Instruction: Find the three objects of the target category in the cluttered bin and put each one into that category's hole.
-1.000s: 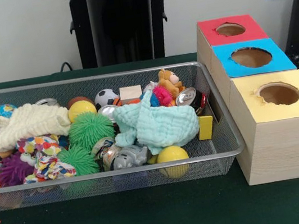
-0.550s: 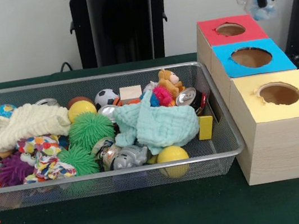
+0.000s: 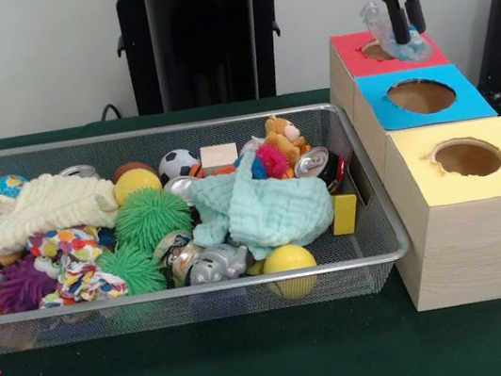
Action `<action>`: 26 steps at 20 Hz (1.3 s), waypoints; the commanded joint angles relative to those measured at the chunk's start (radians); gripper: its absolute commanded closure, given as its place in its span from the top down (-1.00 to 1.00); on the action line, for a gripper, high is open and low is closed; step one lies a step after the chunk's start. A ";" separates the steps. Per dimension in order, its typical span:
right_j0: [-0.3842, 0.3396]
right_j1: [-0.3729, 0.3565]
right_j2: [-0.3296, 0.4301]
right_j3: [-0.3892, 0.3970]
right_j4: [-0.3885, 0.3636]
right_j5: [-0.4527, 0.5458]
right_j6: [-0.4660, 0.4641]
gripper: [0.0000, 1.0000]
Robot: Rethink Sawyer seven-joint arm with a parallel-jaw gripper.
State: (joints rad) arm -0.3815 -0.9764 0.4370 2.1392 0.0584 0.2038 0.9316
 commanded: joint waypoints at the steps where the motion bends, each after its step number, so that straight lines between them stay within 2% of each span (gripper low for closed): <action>1: -0.017 0.080 0.021 0.091 -0.011 -0.130 0.285 -1.00; 9: 0.070 0.124 -0.038 0.055 0.016 -0.164 0.286 -1.00; 14: 0.080 0.175 -0.044 0.047 0.009 -0.217 0.285 -1.00; 18: 0.100 0.178 -0.062 0.047 0.011 -0.231 0.287 -1.00; 26: 0.091 0.210 -0.075 0.029 -0.001 -0.249 0.260 -1.00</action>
State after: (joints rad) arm -0.2803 -0.8306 0.4042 2.1840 0.0596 -0.0084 0.9316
